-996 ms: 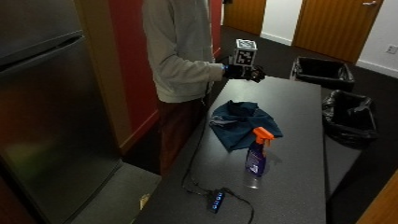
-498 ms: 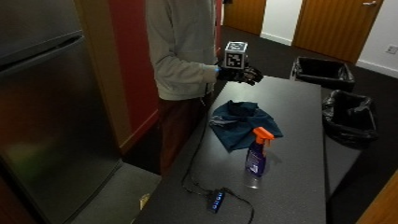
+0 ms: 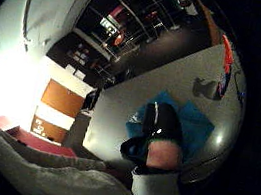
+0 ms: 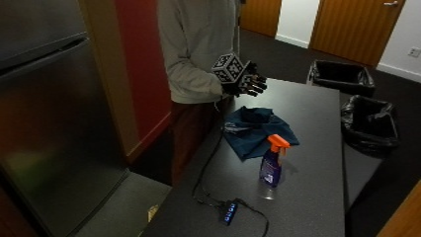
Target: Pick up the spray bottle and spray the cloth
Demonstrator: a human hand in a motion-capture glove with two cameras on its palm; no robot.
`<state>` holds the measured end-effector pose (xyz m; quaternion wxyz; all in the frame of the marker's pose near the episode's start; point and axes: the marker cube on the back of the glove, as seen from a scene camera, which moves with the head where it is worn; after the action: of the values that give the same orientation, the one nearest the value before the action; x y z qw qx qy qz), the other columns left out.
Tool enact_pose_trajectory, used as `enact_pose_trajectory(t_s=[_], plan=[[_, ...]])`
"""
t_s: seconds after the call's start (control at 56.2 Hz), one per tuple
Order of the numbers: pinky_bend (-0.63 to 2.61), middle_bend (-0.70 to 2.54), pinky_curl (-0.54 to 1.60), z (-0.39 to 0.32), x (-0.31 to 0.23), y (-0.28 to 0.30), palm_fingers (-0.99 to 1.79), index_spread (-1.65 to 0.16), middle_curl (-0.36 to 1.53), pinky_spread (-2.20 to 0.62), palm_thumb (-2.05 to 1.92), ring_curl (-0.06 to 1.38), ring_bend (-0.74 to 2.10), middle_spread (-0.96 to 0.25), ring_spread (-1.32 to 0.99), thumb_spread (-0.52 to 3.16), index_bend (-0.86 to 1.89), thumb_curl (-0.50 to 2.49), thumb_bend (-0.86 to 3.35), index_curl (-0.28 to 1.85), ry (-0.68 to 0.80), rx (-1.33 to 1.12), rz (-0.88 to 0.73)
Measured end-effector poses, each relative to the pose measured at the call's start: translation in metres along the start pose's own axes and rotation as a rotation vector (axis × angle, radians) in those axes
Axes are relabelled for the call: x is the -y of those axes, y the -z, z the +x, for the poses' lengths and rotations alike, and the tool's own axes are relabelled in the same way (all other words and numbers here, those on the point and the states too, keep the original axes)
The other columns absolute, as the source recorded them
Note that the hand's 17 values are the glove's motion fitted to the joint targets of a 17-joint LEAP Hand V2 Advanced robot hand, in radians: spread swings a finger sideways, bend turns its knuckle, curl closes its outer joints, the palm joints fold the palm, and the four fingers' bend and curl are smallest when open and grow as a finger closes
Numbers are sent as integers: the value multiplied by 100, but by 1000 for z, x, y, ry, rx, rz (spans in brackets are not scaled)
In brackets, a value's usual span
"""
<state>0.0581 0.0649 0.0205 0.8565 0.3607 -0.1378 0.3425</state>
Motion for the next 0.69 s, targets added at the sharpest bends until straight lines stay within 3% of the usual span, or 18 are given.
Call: enact_pose_trajectory(t_s=[0.214, 0.587, 0.694], plan=[[37, 29, 37, 35, 9, -2, 39, -30, 36, 7, 82, 33, 42, -8, -3, 101, 6, 46, -2, 19, -134, 72, 157], [48, 26, 38, 83, 16, -27, 19, -29, 37, 9, 74, 33, 45, -6, -2, 100, 9, 45, -3, 15, -252, 177, 248], [48, 27, 38, 102, 45, -43, 16, -29, 37, 9, 72, 32, 45, -5, 0, 99, 9, 44, -3, 15, -351, 170, 486]])
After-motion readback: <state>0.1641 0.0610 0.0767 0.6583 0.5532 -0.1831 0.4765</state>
